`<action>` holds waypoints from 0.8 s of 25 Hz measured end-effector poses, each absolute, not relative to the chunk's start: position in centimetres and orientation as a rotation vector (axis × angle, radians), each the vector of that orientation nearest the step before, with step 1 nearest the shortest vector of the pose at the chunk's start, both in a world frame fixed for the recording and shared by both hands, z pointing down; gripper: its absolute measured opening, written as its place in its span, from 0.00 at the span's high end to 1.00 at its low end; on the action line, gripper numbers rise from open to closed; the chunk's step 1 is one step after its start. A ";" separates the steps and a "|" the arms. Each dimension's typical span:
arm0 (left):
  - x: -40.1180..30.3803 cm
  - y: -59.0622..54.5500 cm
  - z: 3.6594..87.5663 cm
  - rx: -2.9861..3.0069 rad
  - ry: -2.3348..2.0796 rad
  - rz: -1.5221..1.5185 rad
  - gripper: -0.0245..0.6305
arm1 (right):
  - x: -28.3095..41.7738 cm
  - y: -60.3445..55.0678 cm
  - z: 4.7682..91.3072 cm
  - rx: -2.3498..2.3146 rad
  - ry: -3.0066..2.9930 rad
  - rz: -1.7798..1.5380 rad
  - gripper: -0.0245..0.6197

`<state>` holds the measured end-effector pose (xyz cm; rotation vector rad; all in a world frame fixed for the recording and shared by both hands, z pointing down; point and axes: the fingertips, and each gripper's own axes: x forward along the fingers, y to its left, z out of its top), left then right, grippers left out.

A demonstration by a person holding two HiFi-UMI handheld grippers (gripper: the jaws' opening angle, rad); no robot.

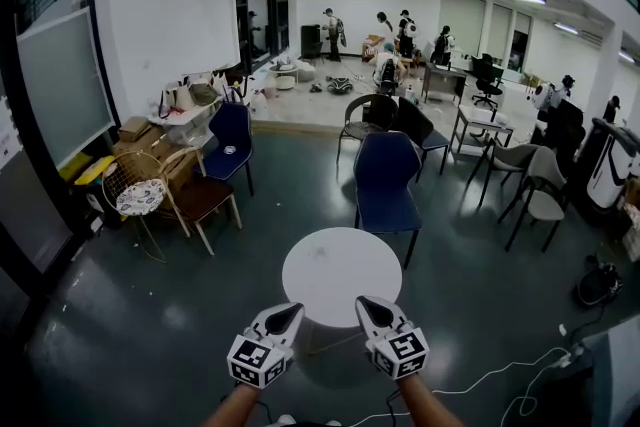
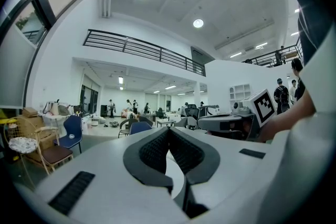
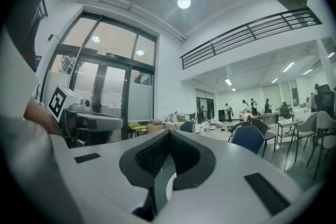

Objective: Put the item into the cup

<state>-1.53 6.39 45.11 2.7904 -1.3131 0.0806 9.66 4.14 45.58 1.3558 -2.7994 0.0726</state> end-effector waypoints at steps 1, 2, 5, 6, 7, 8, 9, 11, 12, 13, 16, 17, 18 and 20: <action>-1.9 6.5 45.0 2.791 -1.311 0.080 0.94 | 9.3 4.3 45.4 1.361 -2.798 0.074 0.94; -2.3 6.6 44.8 2.793 -1.309 0.079 0.94 | 9.0 4.4 45.2 1.366 -2.796 0.074 0.94; -3.6 6.9 44.6 2.800 -1.300 0.073 0.94 | 7.7 4.7 45.0 1.376 -2.788 0.074 0.94; -3.9 7.0 44.5 2.802 -1.297 0.073 0.94 | 7.4 4.9 45.0 1.379 -2.786 0.074 0.94; -4.1 7.2 44.4 2.804 -1.295 0.072 0.94 | 7.2 5.1 44.9 1.382 -2.784 0.075 0.94; -4.3 7.4 44.4 2.804 -1.292 0.070 0.94 | 7.0 5.4 44.9 1.383 -2.782 0.076 0.94; -4.4 7.6 44.3 2.804 -1.290 0.068 0.94 | 6.8 5.6 44.8 1.385 -2.781 0.078 0.94; -5.0 8.1 44.2 2.805 -1.282 0.066 0.94 | 6.2 6.1 44.8 1.388 -2.776 0.081 0.94; -5.3 8.3 44.2 2.806 -1.277 0.066 0.94 | 5.9 6.4 44.8 1.390 -2.773 0.082 0.94; -5.5 8.5 44.2 2.808 -1.271 0.065 0.94 | 5.6 6.6 44.8 1.393 -2.770 0.082 0.94; -5.9 8.8 44.2 2.812 -1.259 0.067 0.94 | 5.3 6.9 44.7 1.402 -2.761 0.079 0.94; -5.9 8.9 44.1 2.814 -1.255 0.067 0.94 | 5.3 7.0 44.7 1.405 -2.758 0.078 0.94; -5.9 9.0 44.2 2.815 -1.253 0.066 0.94 | 5.4 7.1 44.7 1.407 -2.755 0.076 0.94; -6.3 9.1 44.1 2.815 -1.248 0.059 0.94 | 5.1 7.2 44.7 1.413 -2.751 0.073 0.94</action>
